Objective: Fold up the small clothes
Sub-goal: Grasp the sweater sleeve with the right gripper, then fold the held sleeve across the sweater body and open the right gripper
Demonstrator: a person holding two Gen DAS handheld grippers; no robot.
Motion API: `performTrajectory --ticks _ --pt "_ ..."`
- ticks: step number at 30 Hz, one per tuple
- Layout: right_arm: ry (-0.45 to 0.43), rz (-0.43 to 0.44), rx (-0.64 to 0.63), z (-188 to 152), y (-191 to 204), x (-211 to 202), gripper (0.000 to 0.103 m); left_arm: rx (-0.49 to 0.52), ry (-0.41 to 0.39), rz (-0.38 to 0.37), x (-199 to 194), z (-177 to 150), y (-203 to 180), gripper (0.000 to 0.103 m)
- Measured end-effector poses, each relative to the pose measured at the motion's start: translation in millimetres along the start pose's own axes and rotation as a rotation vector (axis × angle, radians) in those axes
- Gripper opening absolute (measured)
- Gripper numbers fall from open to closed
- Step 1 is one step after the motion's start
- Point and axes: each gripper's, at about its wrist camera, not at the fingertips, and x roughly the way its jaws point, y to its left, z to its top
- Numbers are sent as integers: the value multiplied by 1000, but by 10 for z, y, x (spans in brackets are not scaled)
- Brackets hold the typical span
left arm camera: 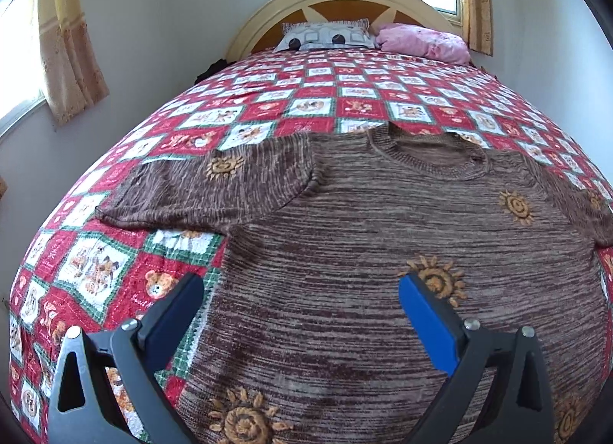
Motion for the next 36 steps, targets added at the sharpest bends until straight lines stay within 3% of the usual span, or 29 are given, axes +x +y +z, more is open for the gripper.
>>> performTrajectory --ticks 7,13,17,22,27,33,36 --pt "-109 54 -123 29 552 -546 5 -49 29 -11 89 -21 146 103" --pt "-147 186 -333 -154 1600 -967 5 -82 21 -11 75 -5 253 103" --pt "-137 302 -449 -450 2315 -1084 5 -96 6 -6 35 4 333 103" --pt "-93 382 -605 -1219 3164 -914 5 -119 1 7 20 -14 465 103" --pt "-75 341 -726 -1871 3479 -636 5 -121 19 23 39 -91 556 103" --pt "-39 319 -760 -2006 3488 -440 5 -119 42 30 109 -158 558 103" --pt "-65 327 -785 -2032 3541 -486 5 -112 40 23 108 -161 508 103"
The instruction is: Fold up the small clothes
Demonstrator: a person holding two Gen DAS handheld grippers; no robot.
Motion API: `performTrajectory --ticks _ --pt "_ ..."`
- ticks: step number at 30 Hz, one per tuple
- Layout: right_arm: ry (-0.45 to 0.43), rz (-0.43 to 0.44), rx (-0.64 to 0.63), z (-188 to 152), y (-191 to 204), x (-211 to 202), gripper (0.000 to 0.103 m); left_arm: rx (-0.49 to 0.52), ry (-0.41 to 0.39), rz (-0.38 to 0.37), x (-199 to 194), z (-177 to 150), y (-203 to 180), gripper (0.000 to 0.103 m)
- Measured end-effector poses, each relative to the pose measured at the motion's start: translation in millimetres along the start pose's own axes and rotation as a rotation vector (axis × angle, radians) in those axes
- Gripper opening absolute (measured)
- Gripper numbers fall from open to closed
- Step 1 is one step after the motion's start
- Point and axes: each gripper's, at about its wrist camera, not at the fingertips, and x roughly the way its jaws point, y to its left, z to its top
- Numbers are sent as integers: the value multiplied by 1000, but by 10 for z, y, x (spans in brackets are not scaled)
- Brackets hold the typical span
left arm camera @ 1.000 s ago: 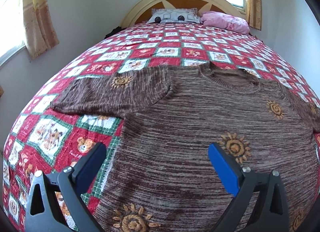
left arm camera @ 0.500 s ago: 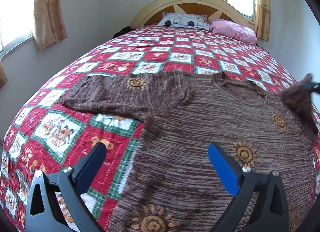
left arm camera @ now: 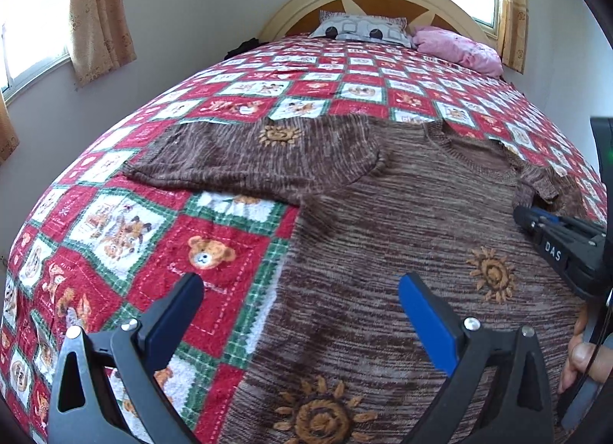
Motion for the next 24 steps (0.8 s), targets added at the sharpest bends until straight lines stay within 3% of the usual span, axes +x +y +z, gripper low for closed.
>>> performTrajectory --ticks 5,9,10,14,15,16,18,21,24 --pt "33 48 -111 -50 262 66 7 36 -4 -3 -23 -10 -83 103" --pt "12 214 -41 -13 116 -100 46 39 -12 3 -31 -8 -54 103" --pt "-9 229 -10 3 44 -163 48 39 -14 6 -30 -9 -46 103" --pt "-121 284 251 99 -675 -360 48 25 -10 11 3 -8 12 103" --pt "-114 260 298 123 -813 -334 46 17 -6 7 11 -10 27 103" --pt "-87 207 335 150 -967 -271 29 8 -2 4 21 -11 45 103" --pt "-53 153 378 166 -1156 -163 12 -1 -1 1 19 -20 53 103" --pt "18 93 381 185 -1220 65 12 1 1 0 14 -33 48 103" --pt "86 126 345 247 -1065 289 12 6 2 10 5 -41 55 103"
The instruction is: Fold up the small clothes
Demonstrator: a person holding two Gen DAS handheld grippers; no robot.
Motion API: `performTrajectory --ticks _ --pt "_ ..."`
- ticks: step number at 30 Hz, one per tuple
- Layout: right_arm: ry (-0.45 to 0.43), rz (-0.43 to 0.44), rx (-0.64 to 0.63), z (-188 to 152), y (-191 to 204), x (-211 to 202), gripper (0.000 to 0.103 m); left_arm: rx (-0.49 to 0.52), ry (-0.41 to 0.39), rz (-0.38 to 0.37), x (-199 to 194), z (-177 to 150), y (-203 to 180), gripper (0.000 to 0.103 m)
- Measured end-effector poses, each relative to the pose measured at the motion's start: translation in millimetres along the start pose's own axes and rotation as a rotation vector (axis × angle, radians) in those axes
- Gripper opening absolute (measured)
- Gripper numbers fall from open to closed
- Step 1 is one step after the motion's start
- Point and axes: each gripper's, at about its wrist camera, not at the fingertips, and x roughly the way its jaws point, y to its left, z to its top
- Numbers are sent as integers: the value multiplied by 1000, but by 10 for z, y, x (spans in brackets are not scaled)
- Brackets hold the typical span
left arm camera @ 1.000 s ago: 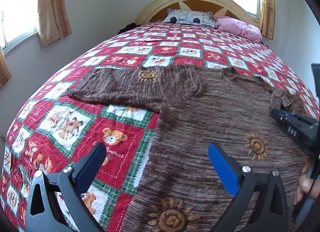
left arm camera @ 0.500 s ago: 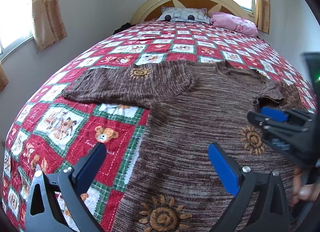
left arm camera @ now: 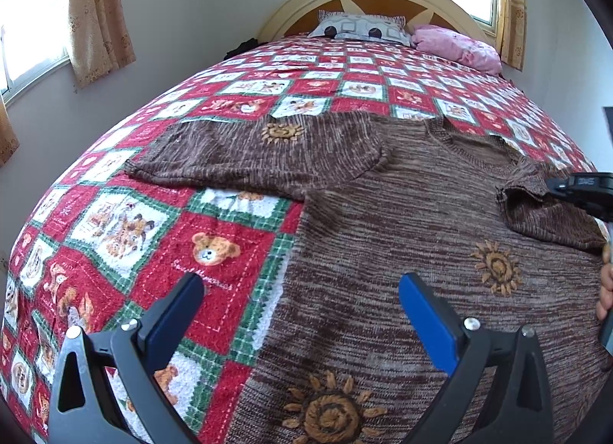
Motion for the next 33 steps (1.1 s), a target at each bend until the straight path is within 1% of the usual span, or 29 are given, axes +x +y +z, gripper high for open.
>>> performTrajectory --ticks 2,4,5,6,8,10,11,13,14,15,17,18,19,20,21,23,24,25,26,27,28,29,30,31,32,33 --pt "42 56 -4 56 132 118 12 -6 5 6 4 7 20 103" --pt "69 215 17 149 249 217 12 -12 10 11 -7 16 51 103" --pt "59 313 39 184 279 210 12 -13 8 15 -17 18 65 103" --pt "20 390 59 220 297 139 12 -12 2 22 -35 21 87 103" --pt "-25 411 49 222 314 17 12 -11 -11 35 -56 20 129 103" --pt "-66 381 32 201 244 -123 12 -10 -19 48 -57 21 175 103" --pt "-100 327 37 184 122 -228 12 -9 -19 50 -48 24 184 103" --pt "-133 227 59 171 -116 -330 12 -10 -16 50 -15 34 185 103" --pt "-141 162 74 187 -265 -359 12 -11 -13 43 6 41 166 103" --pt "-133 90 92 203 -451 -357 12 -11 -9 35 21 50 145 103" --pt "-97 -6 110 234 -717 -288 12 5 -4 8 38 85 36 103" --pt "-40 -65 88 237 -840 -180 12 22 -12 -2 26 110 -50 103" --pt "-6 -134 47 221 -923 -48 12 33 -18 -7 18 128 -110 103" --pt "-33 -134 38 210 -954 -27 12 46 -22 -11 9 150 -193 103" --pt "-59 -138 56 183 -1007 -24 12 55 -21 -19 7 171 -267 103" --pt "-87 -183 69 163 -1008 -87 12 75 -16 -39 1 203 -408 103" --pt "-130 -218 61 139 -964 -161 12 88 -15 -43 -4 213 -476 103" --pt "-173 -221 47 109 -928 -247 14 104 -17 -42 -9 216 -541 103" --pt "-212 -191 38 73 -872 -371 14 114 -20 -37 -13 216 -584 103" --pt "-222 -135 50 27 -849 -488 14 125 -24 -35 -14 212 -617 103" --pt "-208 -99 60 -12 -821 -552 14 136 -29 -30 0 205 -642 103" --pt "-167 -87 50 -87 -775 -578 14 140 -29 -23 24 192 -652 103" --pt "-137 -91 31 -156 -724 -556 14 139 -23 -16 58 182 -646 103" --pt "-96 -100 -4 -273 -680 -480 17 129 -11 -12 98 173 -629 103" --pt "-92 -107 -32 -357 -660 -429 20 114 1 -11 142 167 -596 103" --pt "-113 -124 -64 -438 -632 -414 20 93 16 -6 180 165 -542 103"
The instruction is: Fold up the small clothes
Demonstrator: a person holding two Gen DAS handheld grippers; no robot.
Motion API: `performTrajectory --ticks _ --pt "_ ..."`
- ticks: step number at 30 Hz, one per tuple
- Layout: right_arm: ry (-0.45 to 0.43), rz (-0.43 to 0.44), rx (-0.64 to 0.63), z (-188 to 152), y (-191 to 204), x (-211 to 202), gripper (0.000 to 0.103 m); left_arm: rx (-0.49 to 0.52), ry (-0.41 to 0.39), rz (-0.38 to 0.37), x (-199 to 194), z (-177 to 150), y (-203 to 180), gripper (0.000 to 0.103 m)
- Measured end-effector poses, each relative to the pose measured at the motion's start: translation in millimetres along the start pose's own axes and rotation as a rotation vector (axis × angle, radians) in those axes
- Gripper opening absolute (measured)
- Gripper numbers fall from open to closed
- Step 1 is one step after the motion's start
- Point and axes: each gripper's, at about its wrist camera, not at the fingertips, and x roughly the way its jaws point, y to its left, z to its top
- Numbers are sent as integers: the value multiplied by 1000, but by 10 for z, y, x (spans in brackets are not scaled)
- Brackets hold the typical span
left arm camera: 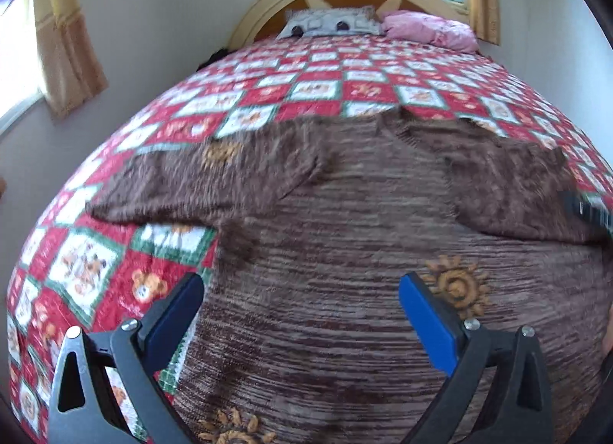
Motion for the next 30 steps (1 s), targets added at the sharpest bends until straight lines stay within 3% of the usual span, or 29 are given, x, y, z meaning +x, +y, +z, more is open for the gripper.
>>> performTrajectory --ticks 4,11,18,21,24,30 --pt "-10 -16 -20 6 36 -2 25 -111 19 60 97 38 391 103" --pt "-23 28 19 -2 -25 -36 26 -377 -66 240 88 215 1551 103" --pt "-21 31 21 -4 -19 -33 26 -561 -25 261 390 319 2197 103" --pt "-20 29 20 -4 -20 -29 26 -605 -36 221 331 276 2152 103" --pt "-20 30 21 -4 -7 -26 26 -543 -75 162 253 324 1844 103" --pt "-39 36 33 1 -32 -97 26 -192 -97 -55 214 683 539 103"
